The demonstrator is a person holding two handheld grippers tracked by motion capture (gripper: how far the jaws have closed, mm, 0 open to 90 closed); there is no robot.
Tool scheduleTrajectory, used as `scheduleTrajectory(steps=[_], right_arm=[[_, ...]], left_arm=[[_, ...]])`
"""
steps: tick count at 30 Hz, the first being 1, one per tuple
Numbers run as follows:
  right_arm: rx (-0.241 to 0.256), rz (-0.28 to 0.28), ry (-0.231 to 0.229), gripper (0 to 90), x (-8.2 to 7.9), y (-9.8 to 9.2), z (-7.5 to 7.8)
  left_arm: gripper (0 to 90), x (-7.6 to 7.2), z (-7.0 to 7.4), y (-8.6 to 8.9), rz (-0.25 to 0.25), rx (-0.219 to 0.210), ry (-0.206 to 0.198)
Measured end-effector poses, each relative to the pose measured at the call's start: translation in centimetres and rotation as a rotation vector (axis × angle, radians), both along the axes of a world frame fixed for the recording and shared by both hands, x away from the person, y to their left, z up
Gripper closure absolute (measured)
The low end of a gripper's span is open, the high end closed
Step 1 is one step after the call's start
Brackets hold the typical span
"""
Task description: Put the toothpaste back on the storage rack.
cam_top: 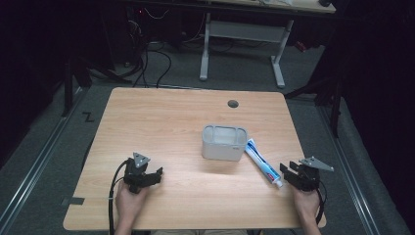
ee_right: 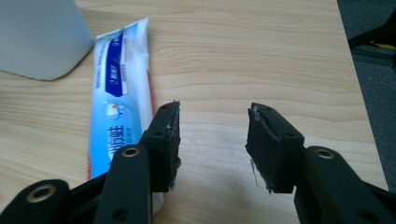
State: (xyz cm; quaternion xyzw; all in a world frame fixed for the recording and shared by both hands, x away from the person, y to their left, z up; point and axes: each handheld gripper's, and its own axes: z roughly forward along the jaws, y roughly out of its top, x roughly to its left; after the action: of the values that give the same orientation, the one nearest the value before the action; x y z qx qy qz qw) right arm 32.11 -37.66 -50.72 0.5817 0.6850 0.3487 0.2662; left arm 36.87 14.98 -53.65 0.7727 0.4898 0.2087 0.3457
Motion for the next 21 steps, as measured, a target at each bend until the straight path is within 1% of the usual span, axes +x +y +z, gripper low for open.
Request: scheduleTrajectory(steps=[1, 2, 3, 6, 9, 15, 18, 21], right_arm=[[-0.004, 0.006, -0.005, 56.0, -0.1, 0.0, 0.1], [0.005, 0.006, -0.009, 56.6, -0.3, 0.1, 0.1], [0.011, 0.019, -0.013, 57.3, -0.5, 0.2, 0.2], [0.018, 0.034, -0.02, 58.3, -0.9, 0.5, 0.3], [0.019, 0.051, -0.022, 58.6, -1.1, 0.8, 0.4], [-0.002, 0.1, -0.032, 60.7, -1.5, 2.0, 1.0], [-0.006, 0.113, -0.03, 61.4, -1.6, 2.3, 1.1], [-0.014, 0.144, -0.029, 62.1, -1.4, 3.0, 1.3]], left_arm=[[23.9, 0.0, 0.0, 0.0, 0.0, 0.0, 0.0], [24.0, 0.0, 0.0, 0.0, 0.0, 0.0, 0.0], [24.0, 0.0, 0.0, 0.0, 0.0, 0.0, 0.0], [24.0, 0.0, 0.0, 0.0, 0.0, 0.0, 0.0], [24.0, 0.0, 0.0, 0.0, 0.0, 0.0, 0.0], [23.7, 0.0, 0.0, 0.0, 0.0, 0.001, 0.0], [23.7, 0.0, 0.0, 0.0, 0.0, 0.001, 0.0], [23.6, 0.0, 0.0, 0.0, 0.0, 0.001, 0.0]])
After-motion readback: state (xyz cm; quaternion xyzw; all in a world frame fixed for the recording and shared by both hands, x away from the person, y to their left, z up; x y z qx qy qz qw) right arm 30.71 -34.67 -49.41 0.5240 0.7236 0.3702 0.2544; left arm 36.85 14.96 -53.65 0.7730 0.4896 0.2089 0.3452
